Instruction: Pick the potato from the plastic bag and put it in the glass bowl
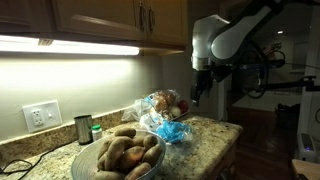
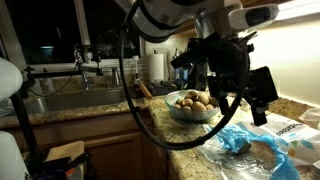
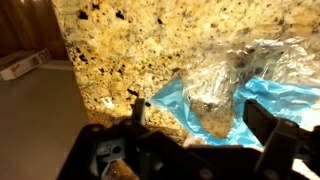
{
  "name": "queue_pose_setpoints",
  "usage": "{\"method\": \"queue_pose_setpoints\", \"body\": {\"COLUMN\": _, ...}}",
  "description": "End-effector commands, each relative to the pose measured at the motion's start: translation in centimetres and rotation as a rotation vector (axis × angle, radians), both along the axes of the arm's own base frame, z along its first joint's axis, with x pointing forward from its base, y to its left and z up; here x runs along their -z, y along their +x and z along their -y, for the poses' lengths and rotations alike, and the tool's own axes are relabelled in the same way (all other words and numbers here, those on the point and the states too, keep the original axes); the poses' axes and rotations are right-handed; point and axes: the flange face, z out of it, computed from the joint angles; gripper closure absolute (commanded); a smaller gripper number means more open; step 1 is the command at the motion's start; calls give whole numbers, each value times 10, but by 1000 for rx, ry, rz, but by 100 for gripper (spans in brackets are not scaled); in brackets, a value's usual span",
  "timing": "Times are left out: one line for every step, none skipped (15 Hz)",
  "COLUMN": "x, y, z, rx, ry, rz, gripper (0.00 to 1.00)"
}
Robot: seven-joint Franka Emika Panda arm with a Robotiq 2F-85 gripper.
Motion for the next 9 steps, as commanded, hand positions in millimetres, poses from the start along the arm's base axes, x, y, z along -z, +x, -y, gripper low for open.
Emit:
{"method": "queue_pose_setpoints", "body": {"x": 8, "y": 6, "z": -1, "rx": -2, "ry": -8, "rz": -18, "gripper": 0}}
{"method": "queue_pose_setpoints", "body": {"x": 11, "y": 9, "z": -2, "rx": -5, "ry": -6, "rz": -23, "gripper": 0}}
{"method": "queue_pose_setpoints", "body": {"x": 17, "y": 13, "z": -2, "rx": -5, "ry": -4, "rz": -33, "gripper": 0}}
{"method": "queue_pose_setpoints", "body": {"x": 21, "y": 16, "z": -2, "rx": -5, "ry": -3, "rz": -37, "gripper": 0}}
{"method": "queue_pose_setpoints", "body": {"x": 25, "y": 20, "z": -1, "rx": -12, "ry": 3, "rz": -45, "gripper": 0}}
{"method": "queue_pose_setpoints", "body": {"x": 29, "y": 24, "z": 0, "rx": -12, "ry": 3, "rz": -53, "gripper": 0}}
{"method": "queue_pose_setpoints", "body": {"x": 32, "y": 30, "z": 1, "rx": -16, "ry": 3, "rz": -53, "gripper": 0}}
{"method": "queue_pose_setpoints", "body": {"x": 34, "y": 34, "z": 2, "rx": -17, "ry": 3, "rz": -59, "gripper": 0}}
{"method": "queue_pose_setpoints", "body": {"x": 36, "y": 39, "z": 4, "rx": -15, "ry": -3, "rz": -61, "gripper": 0}}
